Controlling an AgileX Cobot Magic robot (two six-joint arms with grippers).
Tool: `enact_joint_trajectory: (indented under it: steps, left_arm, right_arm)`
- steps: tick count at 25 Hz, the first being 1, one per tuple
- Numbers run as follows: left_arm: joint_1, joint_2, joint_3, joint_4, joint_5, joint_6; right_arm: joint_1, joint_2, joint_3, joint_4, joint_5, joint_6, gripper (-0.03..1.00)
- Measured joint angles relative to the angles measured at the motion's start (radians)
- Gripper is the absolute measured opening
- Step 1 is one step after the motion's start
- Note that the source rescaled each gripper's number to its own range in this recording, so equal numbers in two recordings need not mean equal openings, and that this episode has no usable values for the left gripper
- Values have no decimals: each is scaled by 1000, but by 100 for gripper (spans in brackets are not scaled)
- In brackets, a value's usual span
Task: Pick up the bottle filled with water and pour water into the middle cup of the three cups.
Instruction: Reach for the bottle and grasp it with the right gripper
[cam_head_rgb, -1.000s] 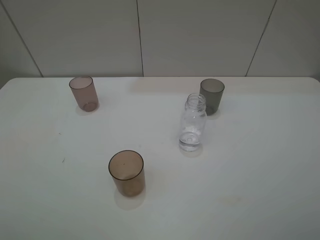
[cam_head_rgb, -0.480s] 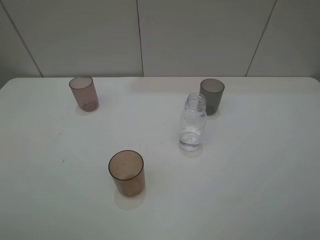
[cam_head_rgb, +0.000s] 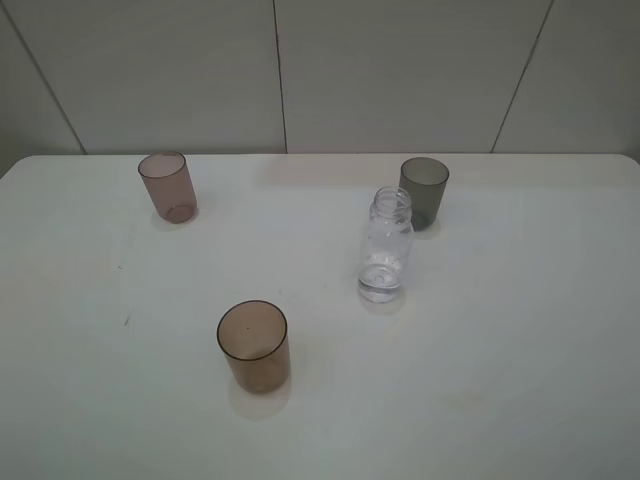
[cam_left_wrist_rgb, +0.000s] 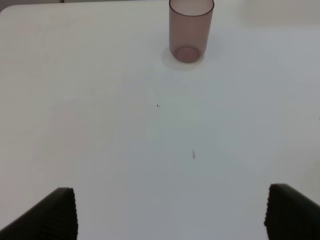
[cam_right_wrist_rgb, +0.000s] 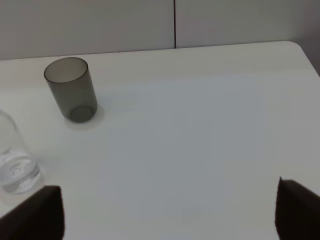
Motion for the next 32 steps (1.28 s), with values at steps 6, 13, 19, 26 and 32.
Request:
enact_joint_trajectory:
  steps: [6,13,19,26,32]
  left_arm:
    - [0,0,0,0,0,0]
    - [0,0,0,0,0,0]
    - [0,0,0,0,0,0]
    - [0,0,0,0,0,0]
    - [0,0,0,0,0,0]
  right_arm:
    - [0,0,0,0,0,0,100]
    - [0,0,0,0,0,0,100]
    - [0,0,0,0,0,0,100]
    - [0,0,0,23,0,0,100]
    - [1,25,0,88,-5,0,100]
